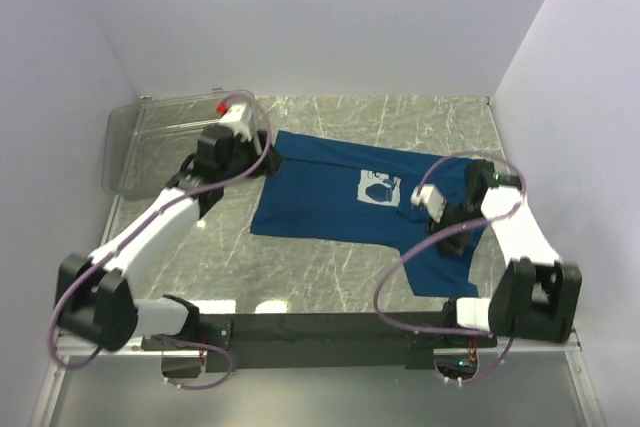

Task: Fold and stack the t-shirts
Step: Fold the tshirt

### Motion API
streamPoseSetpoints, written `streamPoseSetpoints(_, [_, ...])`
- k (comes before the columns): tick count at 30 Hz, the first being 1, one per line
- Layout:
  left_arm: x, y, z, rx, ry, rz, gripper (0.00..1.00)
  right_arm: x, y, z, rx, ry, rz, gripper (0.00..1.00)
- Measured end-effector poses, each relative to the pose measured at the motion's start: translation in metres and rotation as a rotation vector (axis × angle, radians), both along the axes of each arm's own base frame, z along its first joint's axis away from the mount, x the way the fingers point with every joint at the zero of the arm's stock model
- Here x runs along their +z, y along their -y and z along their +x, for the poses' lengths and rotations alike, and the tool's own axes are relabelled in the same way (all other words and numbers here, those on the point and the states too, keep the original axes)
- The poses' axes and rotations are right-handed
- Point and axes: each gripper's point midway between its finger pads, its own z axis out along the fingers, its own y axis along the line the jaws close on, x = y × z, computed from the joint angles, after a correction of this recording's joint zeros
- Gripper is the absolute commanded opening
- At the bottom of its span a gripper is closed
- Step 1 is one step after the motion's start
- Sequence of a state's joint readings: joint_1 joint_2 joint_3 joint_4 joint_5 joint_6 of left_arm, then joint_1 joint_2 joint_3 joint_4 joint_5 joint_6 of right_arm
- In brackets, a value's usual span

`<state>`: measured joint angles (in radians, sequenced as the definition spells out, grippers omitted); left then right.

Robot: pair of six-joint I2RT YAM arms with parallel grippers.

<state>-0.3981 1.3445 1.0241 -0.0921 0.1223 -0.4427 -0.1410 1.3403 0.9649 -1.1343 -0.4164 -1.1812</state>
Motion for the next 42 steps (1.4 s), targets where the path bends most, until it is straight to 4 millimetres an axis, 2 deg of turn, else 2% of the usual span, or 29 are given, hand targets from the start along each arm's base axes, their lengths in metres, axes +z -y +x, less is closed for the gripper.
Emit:
streamPoseSetpoints(4, [-0.031, -0.028, -0.043, 0.062, -0.063, 0.023, 0.79, -0.011, -0.013, -0.052, 0.163, 0.033, -0.023, 0.56])
streamPoseSetpoints(9, [-0.071, -0.052, -0.082, 0.140, -0.176, 0.032, 0.78, -0.020, -0.019, -0.085, 0.278, 0.031, -0.048, 0.50])
streamPoseSetpoints(16, [-0.111, -0.064, -0.103, 0.222, -0.317, 0.023, 0.77, -0.030, -0.030, -0.091, 0.399, -0.056, -0.067, 0.50])
streamPoseSetpoints(22, [-0.118, -0.070, -0.109, 0.279, -0.369, 0.017, 0.78, -0.041, -0.054, -0.094, 0.496, -0.117, -0.146, 0.54])
streamPoseSetpoints(27, [-0.121, -0.075, -0.112, 0.326, -0.397, 0.006, 0.77, -0.041, -0.068, -0.095, 0.466, -0.136, -0.193, 0.56])
streamPoseSetpoints(31, [-0.129, -0.077, -0.117, 0.355, -0.427, -0.014, 0.76, -0.042, -0.071, -0.094, 0.404, -0.133, -0.230, 0.56])
streamPoseSetpoints(36, [-0.140, -0.079, -0.124, 0.369, -0.461, -0.010, 0.77, -0.038, -0.058, -0.083, 0.218, -0.131, -0.242, 0.54])
streamPoseSetpoints(38, [-0.139, -0.079, -0.124, 0.364, -0.459, -0.011, 0.77, -0.031, -0.042, -0.068, 0.072, -0.124, -0.231, 0.54])
streamPoseSetpoints(42, [-0.137, -0.075, -0.123, 0.333, -0.449, -0.012, 0.78, -0.015, 0.003, -0.037, -0.234, -0.061, -0.236, 0.54])
